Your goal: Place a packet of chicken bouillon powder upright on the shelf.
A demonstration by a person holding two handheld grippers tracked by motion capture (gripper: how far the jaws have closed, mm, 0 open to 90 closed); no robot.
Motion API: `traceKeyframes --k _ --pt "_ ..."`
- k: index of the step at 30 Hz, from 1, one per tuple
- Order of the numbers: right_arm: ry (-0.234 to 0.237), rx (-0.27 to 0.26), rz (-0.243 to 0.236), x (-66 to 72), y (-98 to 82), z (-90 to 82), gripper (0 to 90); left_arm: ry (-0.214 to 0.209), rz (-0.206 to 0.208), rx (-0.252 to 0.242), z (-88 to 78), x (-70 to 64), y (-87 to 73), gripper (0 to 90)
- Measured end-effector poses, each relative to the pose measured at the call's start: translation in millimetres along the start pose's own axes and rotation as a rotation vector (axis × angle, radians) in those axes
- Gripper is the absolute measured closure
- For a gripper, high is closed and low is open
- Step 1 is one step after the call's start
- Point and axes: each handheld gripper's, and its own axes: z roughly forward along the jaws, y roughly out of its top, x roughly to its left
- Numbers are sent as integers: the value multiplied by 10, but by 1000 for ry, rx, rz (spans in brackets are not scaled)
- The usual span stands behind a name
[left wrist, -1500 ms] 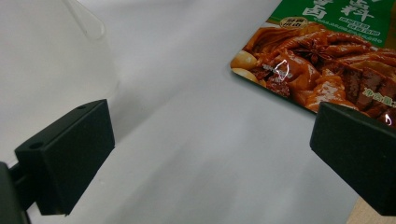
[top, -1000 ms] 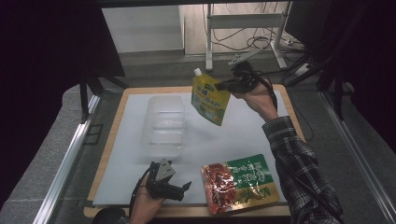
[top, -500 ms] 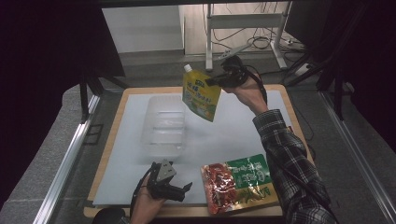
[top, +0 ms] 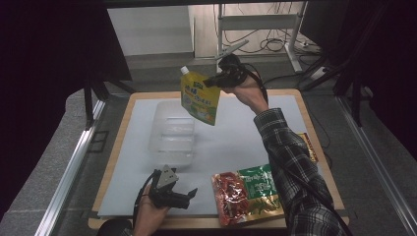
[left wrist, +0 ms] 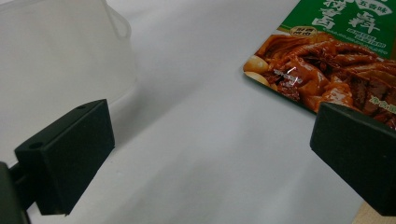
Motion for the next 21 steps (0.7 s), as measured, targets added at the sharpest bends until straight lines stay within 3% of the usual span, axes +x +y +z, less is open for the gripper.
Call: traceKeyframes --k 21 --pt "40 -20 -3 53 240 496 893 -18 -20 -15 -37 23 -18 0"
